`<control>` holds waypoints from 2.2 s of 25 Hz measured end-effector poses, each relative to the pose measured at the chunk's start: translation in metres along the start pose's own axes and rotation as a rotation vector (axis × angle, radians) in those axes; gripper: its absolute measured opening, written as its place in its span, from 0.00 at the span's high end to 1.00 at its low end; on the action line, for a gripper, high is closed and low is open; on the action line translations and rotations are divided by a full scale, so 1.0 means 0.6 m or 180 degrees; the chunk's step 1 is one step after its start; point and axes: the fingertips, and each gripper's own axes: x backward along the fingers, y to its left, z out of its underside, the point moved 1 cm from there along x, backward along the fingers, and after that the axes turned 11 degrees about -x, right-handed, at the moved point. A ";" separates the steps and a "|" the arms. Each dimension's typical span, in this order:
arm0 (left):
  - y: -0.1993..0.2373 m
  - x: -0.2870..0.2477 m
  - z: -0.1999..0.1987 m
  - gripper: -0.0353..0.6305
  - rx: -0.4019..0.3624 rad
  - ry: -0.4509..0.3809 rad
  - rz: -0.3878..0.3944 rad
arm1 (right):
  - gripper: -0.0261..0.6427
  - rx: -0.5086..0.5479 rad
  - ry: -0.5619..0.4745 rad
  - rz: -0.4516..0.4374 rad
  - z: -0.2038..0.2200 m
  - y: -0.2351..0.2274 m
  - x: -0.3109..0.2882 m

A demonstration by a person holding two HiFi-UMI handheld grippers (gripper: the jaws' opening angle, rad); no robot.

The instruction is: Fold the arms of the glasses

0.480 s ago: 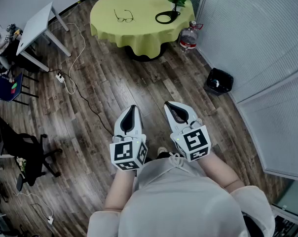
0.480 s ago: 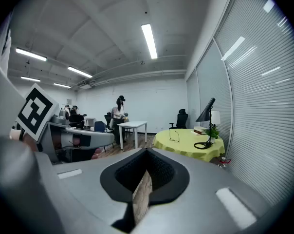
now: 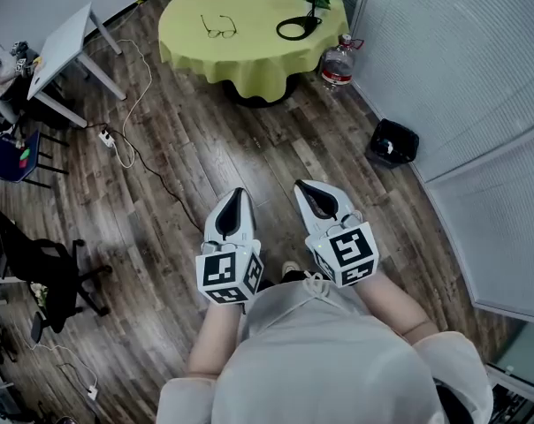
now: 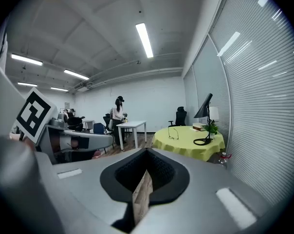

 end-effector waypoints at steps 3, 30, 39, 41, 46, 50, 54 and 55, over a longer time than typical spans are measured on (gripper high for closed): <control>0.001 -0.009 0.002 0.94 -0.0013 0.0026 0.0001 | 0.96 -0.0090 0.0053 -0.0004 0.008 -0.011 -0.008; 0.528 -0.376 -0.112 0.94 0.0131 -0.0016 0.0316 | 0.96 -0.0181 0.0111 0.0419 -0.159 0.019 -0.581; 0.661 -0.485 -0.106 0.94 0.0151 0.0143 0.0353 | 0.96 -0.0229 0.0183 0.0555 -0.193 0.003 -0.740; 0.675 -0.517 -0.102 0.94 0.0163 0.0179 0.0356 | 0.96 -0.0246 0.0206 0.0578 -0.195 -0.016 -0.770; 0.695 -0.625 -0.099 0.94 0.0132 0.0227 0.0346 | 0.96 -0.0257 0.0200 0.0568 -0.213 -0.087 -0.854; 0.703 -0.732 -0.110 0.94 0.0109 0.0290 0.0355 | 0.96 -0.0297 0.0246 0.0579 -0.234 -0.170 -0.932; 0.717 -0.865 -0.136 0.94 0.0128 0.0351 0.0341 | 0.96 -0.0315 0.0276 0.0590 -0.272 -0.271 -1.018; 0.719 -0.898 -0.143 0.94 0.0147 0.0355 0.0333 | 0.96 -0.0324 0.0283 0.0580 -0.281 -0.296 -1.038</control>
